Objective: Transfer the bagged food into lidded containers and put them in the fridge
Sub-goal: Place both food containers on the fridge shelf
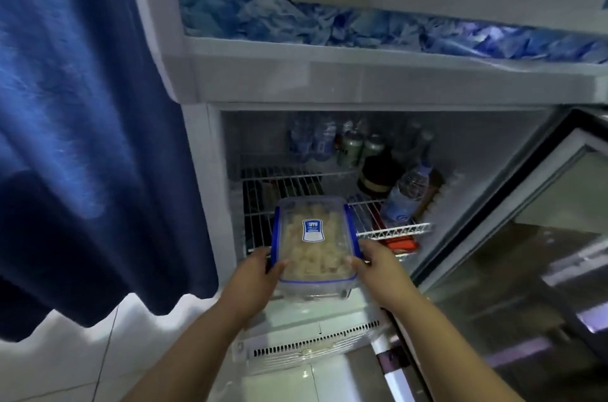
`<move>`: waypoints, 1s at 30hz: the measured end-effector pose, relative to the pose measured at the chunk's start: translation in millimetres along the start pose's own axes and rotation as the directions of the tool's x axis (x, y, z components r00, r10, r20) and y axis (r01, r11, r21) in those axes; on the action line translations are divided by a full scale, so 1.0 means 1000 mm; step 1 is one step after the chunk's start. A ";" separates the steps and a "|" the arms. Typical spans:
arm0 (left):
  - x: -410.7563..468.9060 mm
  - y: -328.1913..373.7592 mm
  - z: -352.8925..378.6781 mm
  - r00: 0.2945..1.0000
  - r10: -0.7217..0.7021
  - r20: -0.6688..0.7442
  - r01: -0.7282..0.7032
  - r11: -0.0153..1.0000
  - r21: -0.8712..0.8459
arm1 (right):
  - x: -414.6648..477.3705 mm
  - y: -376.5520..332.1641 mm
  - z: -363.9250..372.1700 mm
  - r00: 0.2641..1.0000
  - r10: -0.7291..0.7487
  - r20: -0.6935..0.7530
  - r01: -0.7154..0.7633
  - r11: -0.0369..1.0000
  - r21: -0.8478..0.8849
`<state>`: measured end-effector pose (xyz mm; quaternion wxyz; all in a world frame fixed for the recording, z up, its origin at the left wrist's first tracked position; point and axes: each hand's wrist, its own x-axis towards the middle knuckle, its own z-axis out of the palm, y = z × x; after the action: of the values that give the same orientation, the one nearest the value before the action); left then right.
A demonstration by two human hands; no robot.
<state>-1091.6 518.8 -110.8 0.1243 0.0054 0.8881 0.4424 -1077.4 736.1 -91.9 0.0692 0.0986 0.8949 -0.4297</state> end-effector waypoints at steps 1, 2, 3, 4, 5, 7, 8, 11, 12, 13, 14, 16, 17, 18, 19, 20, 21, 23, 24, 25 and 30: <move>0.010 0.003 0.003 1.000 -0.019 -0.014 0.019 1.000 0.018 | 0.013 0.002 -0.003 1.000 0.002 0.021 -0.002 1.000 0.012; 0.019 0.006 0.006 0.999 -0.035 -0.031 0.036 0.999 0.035 | 0.026 0.005 -0.005 0.999 0.008 0.039 -0.009 1.000 0.019; 0.026 0.008 0.008 0.997 -0.054 -0.047 0.056 0.998 0.041 | 0.037 0.006 -0.007 0.998 0.015 0.054 -0.016 1.000 0.014; 0.032 0.010 0.009 0.996 -0.066 -0.067 0.068 0.997 0.027 | 0.047 0.007 -0.008 0.997 0.023 0.077 -0.024 1.000 0.011; 0.039 0.010 0.010 0.993 -0.082 -0.084 0.082 0.997 0.003 | 0.056 0.008 -0.008 0.993 0.028 0.116 -0.032 0.999 0.029; 0.052 0.009 0.010 0.988 -0.110 -0.113 0.108 0.994 -0.018 | 0.069 0.005 -0.010 0.971 0.029 0.236 -0.056 0.992 0.109; 0.057 0.009 0.009 0.984 -0.126 -0.126 0.124 0.992 -0.018 | 0.075 0.003 -0.011 0.952 0.019 0.306 -0.065 0.988 0.141; 0.067 0.007 0.006 0.979 -0.145 -0.142 0.146 0.989 0.000 | 0.094 0.000 -0.009 0.924 -0.011 0.382 -0.044 0.990 0.134; 0.068 0.006 0.005 0.978 -0.144 -0.150 0.147 0.989 0.011 | 0.100 -0.002 -0.007 0.927 -0.010 0.375 -0.042 0.991 0.130; 0.068 0.006 0.003 0.977 -0.144 -0.160 0.147 0.989 0.010 | 0.106 -0.003 -0.004 0.929 -0.016 0.369 -0.035 0.991 0.131; 0.068 0.005 0.001 0.975 -0.139 -0.171 0.143 0.990 0.010 | 0.112 -0.005 -0.001 0.934 -0.013 0.358 -0.034 0.991 0.127; 0.067 0.003 -0.003 0.974 -0.120 -0.191 0.129 0.991 0.032 | 0.120 -0.014 0.003 0.939 -0.019 0.343 -0.013 0.996 0.091; 0.065 0.002 -0.005 0.977 -0.102 -0.188 0.113 0.992 0.048 | 0.126 -0.016 0.005 0.939 -0.024 0.342 -0.004 0.997 0.083; 0.063 0.001 -0.007 0.981 -0.082 -0.175 0.095 0.993 0.067 | 0.132 -0.019 0.008 0.936 -0.023 0.352 -0.008 0.996 0.084; 0.061 -0.001 -0.008 0.985 -0.069 -0.156 0.084 0.992 0.091 | 0.139 -0.021 0.012 0.931 -0.024 0.364 -0.002 0.997 0.071; 0.058 -0.002 -0.009 0.988 -0.068 -0.140 0.085 0.990 0.116 | 0.145 -0.021 0.017 0.926 -0.024 0.376 0.009 0.999 0.041; 0.055 -0.004 -0.010 0.989 -0.074 -0.132 0.091 0.987 0.134 | 0.150 -0.020 0.022 0.920 -0.033 0.391 0.035 0.999 0.002; 0.050 -0.010 -0.012 0.987 -0.087 -0.135 0.109 0.979 0.172 | 0.156 -0.021 0.030 0.912 -0.015 0.410 0.032 0.999 -0.034; 0.048 -0.013 -0.013 0.985 -0.102 -0.138 0.127 0.975 0.185 | 0.159 -0.020 0.033 0.912 0.005 0.411 0.006 1.000 -0.025; 0.045 -0.016 -0.014 0.983 -0.114 -0.144 0.140 0.973 0.186 | 0.161 -0.020 0.034 0.911 0.008 0.413 -0.004 1.000 -0.012; 0.033 -0.022 -0.018 0.966 -0.182 -0.185 0.212 0.964 0.161 | 0.166 -0.023 0.032 0.905 -0.002 0.426 0.053 0.993 -0.108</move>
<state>-1125.0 495.2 -124.2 0.0915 -0.1094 0.9278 0.3448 -1242.9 716.7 -128.8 0.2621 -0.0140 0.8833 -0.3884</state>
